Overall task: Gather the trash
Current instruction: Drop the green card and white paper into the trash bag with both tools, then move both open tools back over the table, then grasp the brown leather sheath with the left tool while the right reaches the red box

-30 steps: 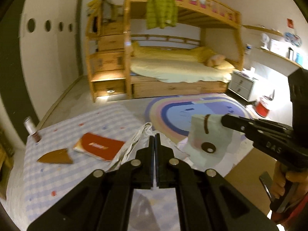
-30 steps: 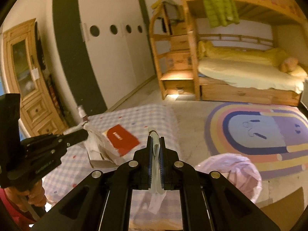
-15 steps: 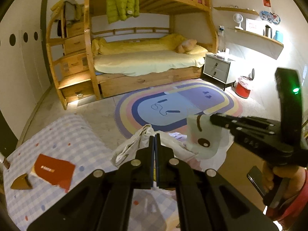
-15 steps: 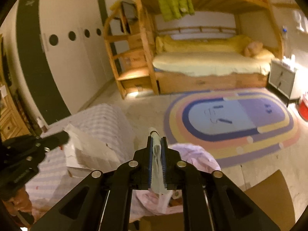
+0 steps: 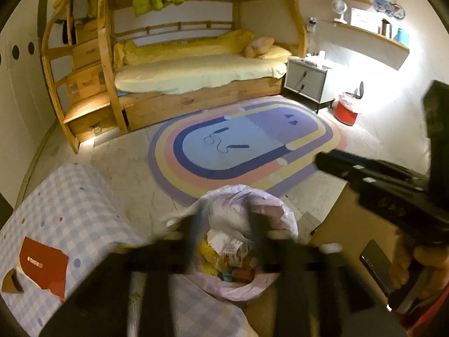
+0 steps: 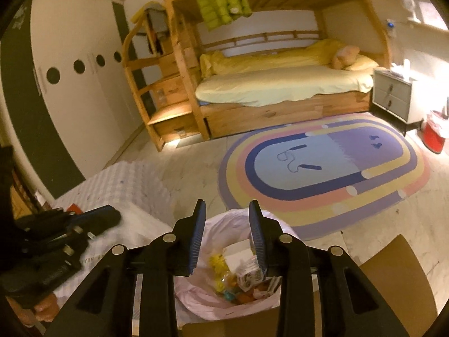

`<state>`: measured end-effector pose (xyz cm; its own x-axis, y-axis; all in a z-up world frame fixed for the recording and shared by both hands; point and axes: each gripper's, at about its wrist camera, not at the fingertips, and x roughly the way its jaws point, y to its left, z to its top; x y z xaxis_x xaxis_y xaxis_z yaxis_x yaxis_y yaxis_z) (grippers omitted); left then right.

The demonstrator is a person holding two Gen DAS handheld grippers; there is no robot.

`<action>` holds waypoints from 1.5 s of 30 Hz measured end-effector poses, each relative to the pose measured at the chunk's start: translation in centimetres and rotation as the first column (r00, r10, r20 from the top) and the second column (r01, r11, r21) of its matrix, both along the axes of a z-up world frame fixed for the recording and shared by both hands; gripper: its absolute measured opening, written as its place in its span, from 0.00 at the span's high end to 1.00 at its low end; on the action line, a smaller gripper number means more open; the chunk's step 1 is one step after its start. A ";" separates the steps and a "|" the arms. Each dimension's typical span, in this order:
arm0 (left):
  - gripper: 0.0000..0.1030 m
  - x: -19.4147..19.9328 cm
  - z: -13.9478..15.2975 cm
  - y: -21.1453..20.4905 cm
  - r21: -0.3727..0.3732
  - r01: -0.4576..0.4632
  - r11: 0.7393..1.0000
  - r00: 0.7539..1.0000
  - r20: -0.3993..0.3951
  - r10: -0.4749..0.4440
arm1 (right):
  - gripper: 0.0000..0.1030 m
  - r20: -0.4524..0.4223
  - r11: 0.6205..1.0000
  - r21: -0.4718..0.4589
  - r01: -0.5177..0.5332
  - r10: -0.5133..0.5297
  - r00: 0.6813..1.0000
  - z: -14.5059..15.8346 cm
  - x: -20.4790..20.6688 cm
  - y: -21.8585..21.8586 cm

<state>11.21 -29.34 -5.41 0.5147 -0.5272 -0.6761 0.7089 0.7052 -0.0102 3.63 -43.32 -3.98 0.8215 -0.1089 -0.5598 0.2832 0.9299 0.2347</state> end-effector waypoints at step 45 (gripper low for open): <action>0.22 0.6 1.5 34.6 -0.106 -0.708 0.698 0.695 0.071 0.715 | 0.49 -0.079 0.844 -0.064 -0.533 0.528 0.846 1.9 11.4 27.1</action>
